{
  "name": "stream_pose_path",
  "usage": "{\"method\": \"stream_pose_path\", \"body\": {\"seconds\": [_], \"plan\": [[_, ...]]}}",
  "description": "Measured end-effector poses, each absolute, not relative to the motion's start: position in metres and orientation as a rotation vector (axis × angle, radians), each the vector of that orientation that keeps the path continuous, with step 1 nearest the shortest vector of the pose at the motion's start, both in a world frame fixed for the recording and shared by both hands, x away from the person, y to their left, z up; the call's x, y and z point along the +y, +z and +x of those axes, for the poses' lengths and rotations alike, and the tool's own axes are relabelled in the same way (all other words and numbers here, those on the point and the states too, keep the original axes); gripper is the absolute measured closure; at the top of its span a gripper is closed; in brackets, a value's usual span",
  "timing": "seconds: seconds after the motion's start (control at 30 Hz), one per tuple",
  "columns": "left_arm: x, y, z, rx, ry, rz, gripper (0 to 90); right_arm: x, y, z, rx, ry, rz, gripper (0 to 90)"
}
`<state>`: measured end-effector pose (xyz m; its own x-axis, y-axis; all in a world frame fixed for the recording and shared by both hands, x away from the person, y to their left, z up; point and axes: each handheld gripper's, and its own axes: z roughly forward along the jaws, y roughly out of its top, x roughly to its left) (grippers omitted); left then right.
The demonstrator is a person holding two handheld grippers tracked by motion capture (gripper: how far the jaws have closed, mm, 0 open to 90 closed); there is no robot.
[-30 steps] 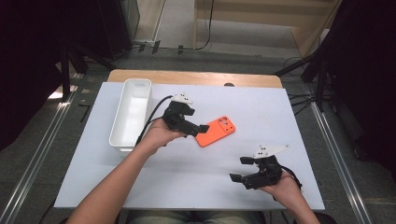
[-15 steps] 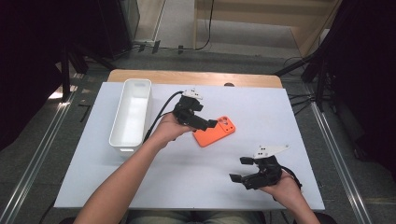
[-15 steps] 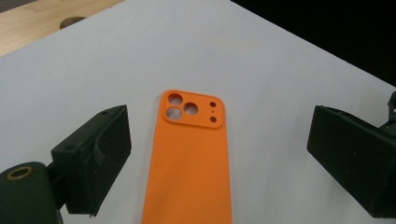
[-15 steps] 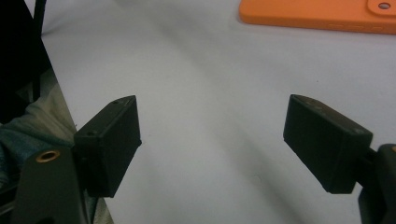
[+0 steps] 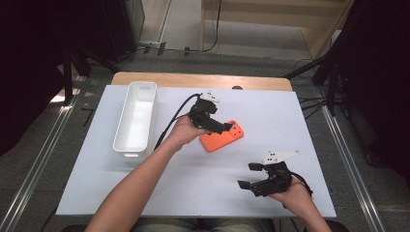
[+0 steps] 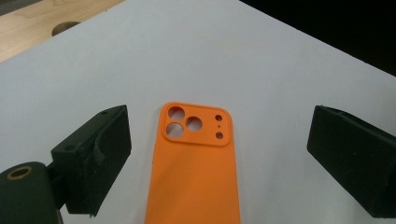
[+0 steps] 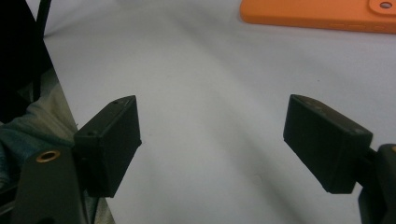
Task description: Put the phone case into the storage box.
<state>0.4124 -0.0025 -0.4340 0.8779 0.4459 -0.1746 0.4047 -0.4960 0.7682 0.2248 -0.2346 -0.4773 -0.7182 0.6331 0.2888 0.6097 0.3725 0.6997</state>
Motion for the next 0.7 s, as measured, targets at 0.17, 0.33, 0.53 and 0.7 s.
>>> {"method": "stream_pose_path", "body": {"seconds": [0.17,0.33,0.53,0.7], "plan": [[-0.003,-0.437,0.414,0.618,0.059,2.156,6.0,-0.235,-0.477,0.224,2.577,1.299,1.172,17.8],[-0.004,-0.438,0.415,0.616,0.069,2.152,6.0,-0.235,-0.477,0.224,2.576,1.296,1.177,17.8],[-0.005,-0.441,0.415,0.618,0.063,2.146,6.0,-0.236,-0.477,0.224,2.576,1.296,1.174,17.8],[-0.006,-0.446,0.415,0.618,0.072,2.16,6.0,-0.236,-0.477,0.224,2.576,1.293,1.179,17.8]]}}
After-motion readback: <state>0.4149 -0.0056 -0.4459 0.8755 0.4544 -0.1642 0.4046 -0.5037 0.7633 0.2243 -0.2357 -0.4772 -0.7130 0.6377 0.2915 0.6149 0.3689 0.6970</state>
